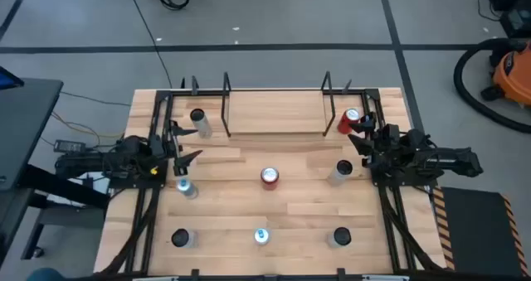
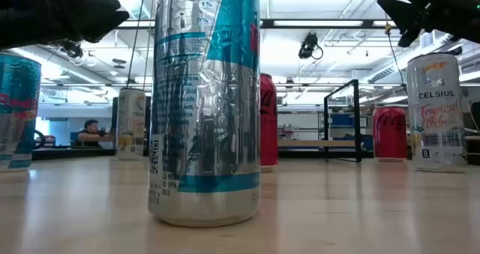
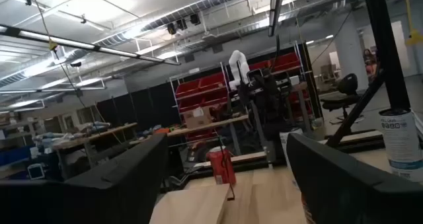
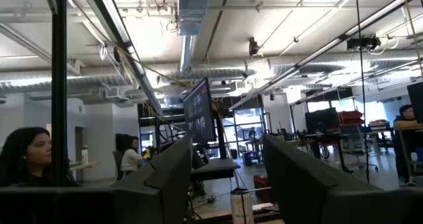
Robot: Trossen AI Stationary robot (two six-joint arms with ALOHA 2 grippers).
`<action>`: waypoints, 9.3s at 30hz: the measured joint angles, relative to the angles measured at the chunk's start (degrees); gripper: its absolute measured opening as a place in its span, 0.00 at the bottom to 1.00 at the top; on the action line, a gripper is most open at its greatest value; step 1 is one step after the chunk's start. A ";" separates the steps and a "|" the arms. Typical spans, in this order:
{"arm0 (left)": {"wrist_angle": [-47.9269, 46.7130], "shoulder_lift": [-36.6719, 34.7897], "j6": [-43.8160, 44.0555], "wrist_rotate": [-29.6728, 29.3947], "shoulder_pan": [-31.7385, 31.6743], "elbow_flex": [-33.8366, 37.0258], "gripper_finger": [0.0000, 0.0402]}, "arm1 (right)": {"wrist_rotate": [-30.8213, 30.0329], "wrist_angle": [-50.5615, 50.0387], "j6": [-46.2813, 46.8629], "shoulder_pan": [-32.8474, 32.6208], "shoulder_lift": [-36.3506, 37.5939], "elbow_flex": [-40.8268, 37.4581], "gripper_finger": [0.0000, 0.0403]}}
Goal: Place canned beverage on shelf
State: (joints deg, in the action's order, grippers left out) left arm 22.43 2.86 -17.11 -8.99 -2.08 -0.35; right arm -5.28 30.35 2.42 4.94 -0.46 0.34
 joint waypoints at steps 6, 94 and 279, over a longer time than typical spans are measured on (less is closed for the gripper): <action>0.01 -0.01 -0.01 0.00 0.01 0.01 0.79 | 0.01 -0.02 0.00 0.00 -0.01 0.01 0.48; 0.00 -0.01 0.01 0.00 -0.01 0.00 0.79 | 0.00 0.00 0.00 0.01 -0.01 0.02 0.48; -3.01 0.12 12.08 0.02 0.05 -0.01 0.79 | -18.49 -76.08 19.01 30.87 -49.21 44.92 0.66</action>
State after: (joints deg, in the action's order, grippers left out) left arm 19.42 2.98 -5.04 -8.97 -2.02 -0.36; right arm -23.77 -45.73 21.43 35.81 -49.67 45.26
